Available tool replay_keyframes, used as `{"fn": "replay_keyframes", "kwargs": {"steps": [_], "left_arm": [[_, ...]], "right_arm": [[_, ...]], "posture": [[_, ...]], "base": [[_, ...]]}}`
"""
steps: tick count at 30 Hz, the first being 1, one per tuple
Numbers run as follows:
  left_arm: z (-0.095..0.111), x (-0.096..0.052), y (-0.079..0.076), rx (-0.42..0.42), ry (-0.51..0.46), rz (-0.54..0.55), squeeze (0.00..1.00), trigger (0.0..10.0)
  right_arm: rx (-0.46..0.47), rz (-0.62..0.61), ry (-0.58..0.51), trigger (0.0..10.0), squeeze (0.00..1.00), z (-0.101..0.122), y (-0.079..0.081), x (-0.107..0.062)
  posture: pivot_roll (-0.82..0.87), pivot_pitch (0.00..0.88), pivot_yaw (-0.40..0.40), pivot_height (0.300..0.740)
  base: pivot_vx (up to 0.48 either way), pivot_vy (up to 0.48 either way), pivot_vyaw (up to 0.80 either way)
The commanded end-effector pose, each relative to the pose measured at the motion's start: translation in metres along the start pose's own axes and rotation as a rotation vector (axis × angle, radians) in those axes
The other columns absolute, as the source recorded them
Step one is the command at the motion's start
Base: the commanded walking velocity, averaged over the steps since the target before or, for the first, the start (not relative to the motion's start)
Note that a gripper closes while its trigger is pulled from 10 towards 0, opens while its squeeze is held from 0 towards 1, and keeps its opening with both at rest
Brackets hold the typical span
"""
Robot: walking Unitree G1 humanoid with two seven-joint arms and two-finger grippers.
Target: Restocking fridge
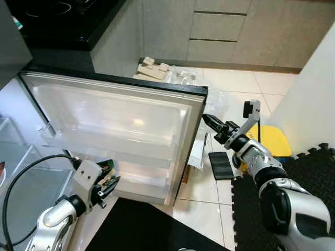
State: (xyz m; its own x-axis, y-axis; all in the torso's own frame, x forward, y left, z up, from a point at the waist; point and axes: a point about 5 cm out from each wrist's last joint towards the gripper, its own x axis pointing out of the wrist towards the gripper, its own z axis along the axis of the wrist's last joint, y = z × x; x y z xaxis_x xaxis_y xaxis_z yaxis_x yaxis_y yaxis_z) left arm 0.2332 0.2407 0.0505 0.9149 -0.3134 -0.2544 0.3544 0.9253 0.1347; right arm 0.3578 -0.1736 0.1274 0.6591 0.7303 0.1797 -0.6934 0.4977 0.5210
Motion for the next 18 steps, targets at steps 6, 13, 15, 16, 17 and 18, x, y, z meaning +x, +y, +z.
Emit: {"fn": "replay_keyframes", "kwargs": {"steps": [6,13,15,16,17,18], "left_arm": [[-0.068,-0.034,-0.014,-0.114,0.231,0.111,0.0,10.0],[-0.091,-0.044,-0.026,-0.147,0.312,0.131,0.0,10.0],[-0.1,-0.047,-0.031,-0.162,0.346,0.14,0.0,10.0],[-0.103,-0.047,-0.032,-0.159,0.358,0.139,0.0,10.0],[-0.105,-0.047,-0.033,-0.154,0.364,0.138,0.0,10.0],[-0.106,-0.047,-0.033,-0.149,0.367,0.137,0.0,10.0]], "right_arm": [[0.157,0.383,0.106,10.0,0.0,-0.041,0.04,0.006],[0.133,0.341,0.117,10.0,0.0,-0.051,0.038,-0.011],[0.121,0.29,0.089,10.0,0.0,-0.044,0.03,-0.02],[0.115,0.272,0.094,10.0,0.0,-0.041,0.027,-0.024],[0.107,0.246,0.118,10.0,0.0,-0.041,0.024,-0.028],[0.101,0.228,0.135,10.0,0.0,-0.041,0.023,-0.03]], "posture": [[-0.02,0.106,-0.008,0.738],[-0.02,0.104,-0.003,0.738],[-0.02,0.103,0.0,0.738],[-0.02,0.103,0.0,0.738],[-0.02,0.102,0.001,0.738],[-0.02,0.102,0.001,0.738]], "base": [[0.0,0.0,0.0],[0.0,0.0,0.0],[0.0,0.0,0.0],[0.0,0.0,0.0],[0.0,0.0,0.0],[0.0,0.0,0.0]]}}
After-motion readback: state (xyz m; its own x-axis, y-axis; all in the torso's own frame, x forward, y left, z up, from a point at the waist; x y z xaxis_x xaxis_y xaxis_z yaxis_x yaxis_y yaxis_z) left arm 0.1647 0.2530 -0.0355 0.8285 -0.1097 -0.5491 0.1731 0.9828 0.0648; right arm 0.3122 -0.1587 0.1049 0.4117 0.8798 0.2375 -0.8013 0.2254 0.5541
